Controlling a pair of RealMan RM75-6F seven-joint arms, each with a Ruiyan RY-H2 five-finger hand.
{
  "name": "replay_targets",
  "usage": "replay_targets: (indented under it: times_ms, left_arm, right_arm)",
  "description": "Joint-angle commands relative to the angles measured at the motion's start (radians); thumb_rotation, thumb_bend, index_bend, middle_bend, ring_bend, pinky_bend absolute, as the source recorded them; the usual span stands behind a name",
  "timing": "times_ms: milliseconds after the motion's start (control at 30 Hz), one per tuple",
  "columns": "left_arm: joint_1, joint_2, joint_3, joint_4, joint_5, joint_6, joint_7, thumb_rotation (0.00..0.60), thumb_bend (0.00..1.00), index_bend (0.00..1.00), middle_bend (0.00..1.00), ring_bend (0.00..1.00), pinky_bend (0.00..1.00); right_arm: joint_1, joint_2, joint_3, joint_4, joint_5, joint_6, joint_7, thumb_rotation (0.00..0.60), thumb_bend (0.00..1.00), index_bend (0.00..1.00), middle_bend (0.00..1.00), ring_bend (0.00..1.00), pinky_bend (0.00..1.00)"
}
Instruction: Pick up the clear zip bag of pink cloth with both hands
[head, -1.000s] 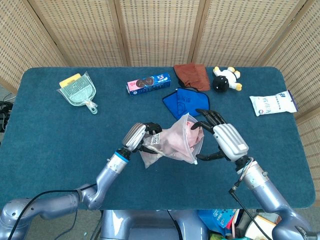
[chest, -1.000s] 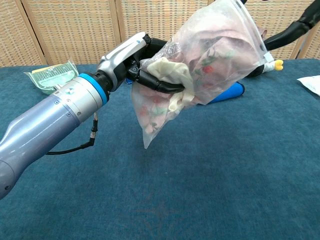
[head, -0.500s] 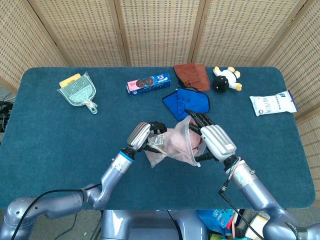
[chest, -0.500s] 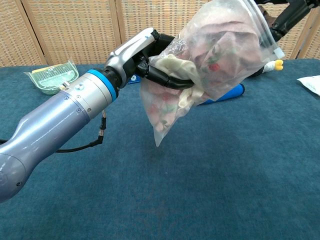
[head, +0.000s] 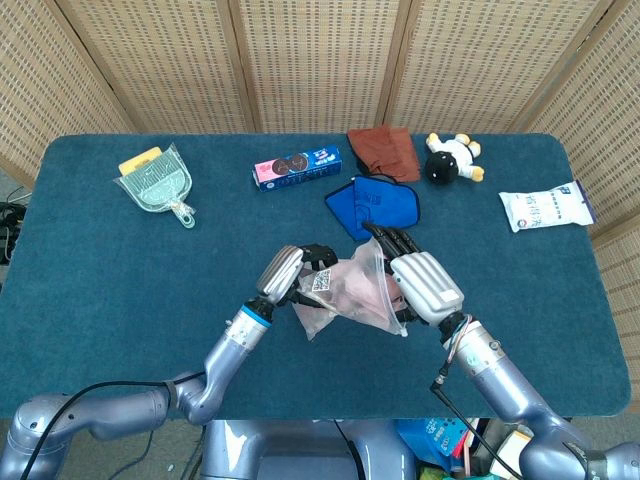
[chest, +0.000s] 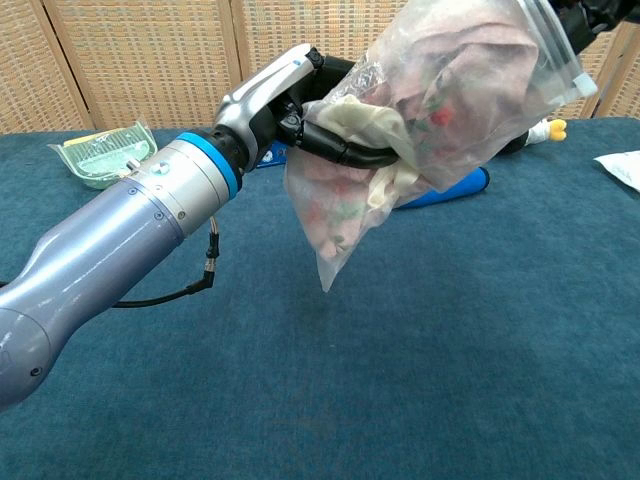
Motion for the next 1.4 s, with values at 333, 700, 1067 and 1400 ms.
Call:
replay_targets:
  times_ms: [333,700,1067,1400]
  left_arm:
    - [0.015,0.015,0.007,-0.016,-0.013,0.007,0.019,0.600,0.18,0.63,0.51,0.47,0.57]
    - [0.111,0.109,0.100,-0.060,0.015,0.048,0.020,0.600,0.18,0.62,0.45,0.41,0.55]
    - [0.205,0.187,0.196,-0.054,0.048,0.086,0.028,0.600,0.18,0.44,0.28,0.26,0.32]
    - [0.220,0.351,0.304,-0.147,0.019,-0.094,0.130,0.600,0.18,0.00,0.00,0.00,0.00]
  right_arm:
    - [-0.007,-0.016,-0.016,0.009,-0.040,0.006,0.029,0.600,0.80,0.71,0.00,0.00,0.00]
    - [0.001,-0.069,-0.049,0.018,-0.087,-0.056,0.122,0.600,0.80,0.71,0.00,0.00,0.00]
    - [0.023,-0.199,-0.107,0.127,-0.138,-0.100,0.134,0.600,0.79,0.71,0.00,0.00,0.00]
    - [0.024,-0.259,-0.173,0.284,-0.216,-0.173,0.222,0.600,0.80,0.71,0.00,0.00,0.00]
